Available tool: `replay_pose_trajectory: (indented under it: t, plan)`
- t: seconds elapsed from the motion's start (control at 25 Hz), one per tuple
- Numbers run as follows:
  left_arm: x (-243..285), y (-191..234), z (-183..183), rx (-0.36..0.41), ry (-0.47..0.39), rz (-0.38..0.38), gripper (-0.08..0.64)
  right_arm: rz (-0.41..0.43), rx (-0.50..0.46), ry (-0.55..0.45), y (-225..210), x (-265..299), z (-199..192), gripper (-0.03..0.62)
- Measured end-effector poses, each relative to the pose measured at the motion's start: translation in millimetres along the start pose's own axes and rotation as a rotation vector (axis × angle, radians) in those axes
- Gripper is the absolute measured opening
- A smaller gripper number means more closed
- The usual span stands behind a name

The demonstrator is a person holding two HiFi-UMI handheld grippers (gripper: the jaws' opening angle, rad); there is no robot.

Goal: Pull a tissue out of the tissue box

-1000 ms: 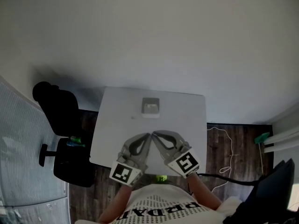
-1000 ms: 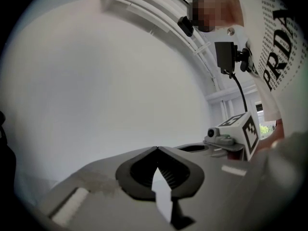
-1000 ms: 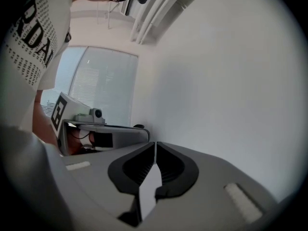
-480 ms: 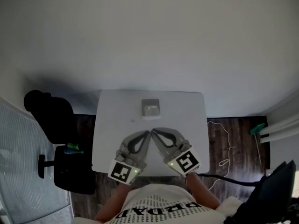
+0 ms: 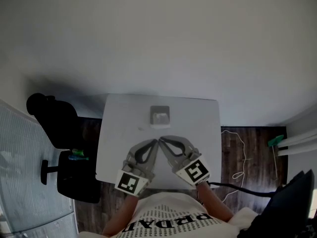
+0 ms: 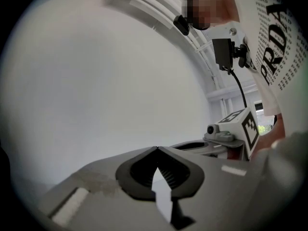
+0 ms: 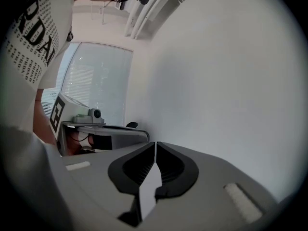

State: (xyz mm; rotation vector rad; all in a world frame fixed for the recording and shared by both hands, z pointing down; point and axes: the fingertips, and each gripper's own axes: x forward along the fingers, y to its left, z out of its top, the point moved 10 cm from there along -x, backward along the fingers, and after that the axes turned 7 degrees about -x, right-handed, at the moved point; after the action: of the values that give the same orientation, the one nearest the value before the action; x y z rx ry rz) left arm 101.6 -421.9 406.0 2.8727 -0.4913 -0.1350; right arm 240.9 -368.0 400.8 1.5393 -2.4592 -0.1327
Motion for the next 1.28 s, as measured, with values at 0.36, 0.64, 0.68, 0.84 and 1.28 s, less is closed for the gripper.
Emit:
replay_pose_trajectory:
  t: [0.36,0.64,0.68,0.84,1.28]
  plan:
    - [19.1,13.5,-10.2,0.002,0.032,0.023,-0.009,0.025,0.025,0.003,-18.9,12.2,-19.5,0.012]
    - [42.4,46.6,-26.1,-0.023,0.08,0.065,-0.009,0.06,0.064,0.058,-48.4,40.0,-50.7,0.074]
    - [43.9,50.2,-28.7,-0.025,0.084,0.069,-0.009,0.059,0.067,0.068,-50.3,43.6,-55.3,0.074]
    - [50.4,62.6,-39.2,-0.033,0.099,0.074,-0.009,0.048,0.08,0.116,-59.0,58.0,-76.4,0.077]
    - [58.5,109.9,-73.0,-0.077,0.137,0.089,-0.008,0.028,0.089,0.241,-77.6,98.5,-132.5,0.097]
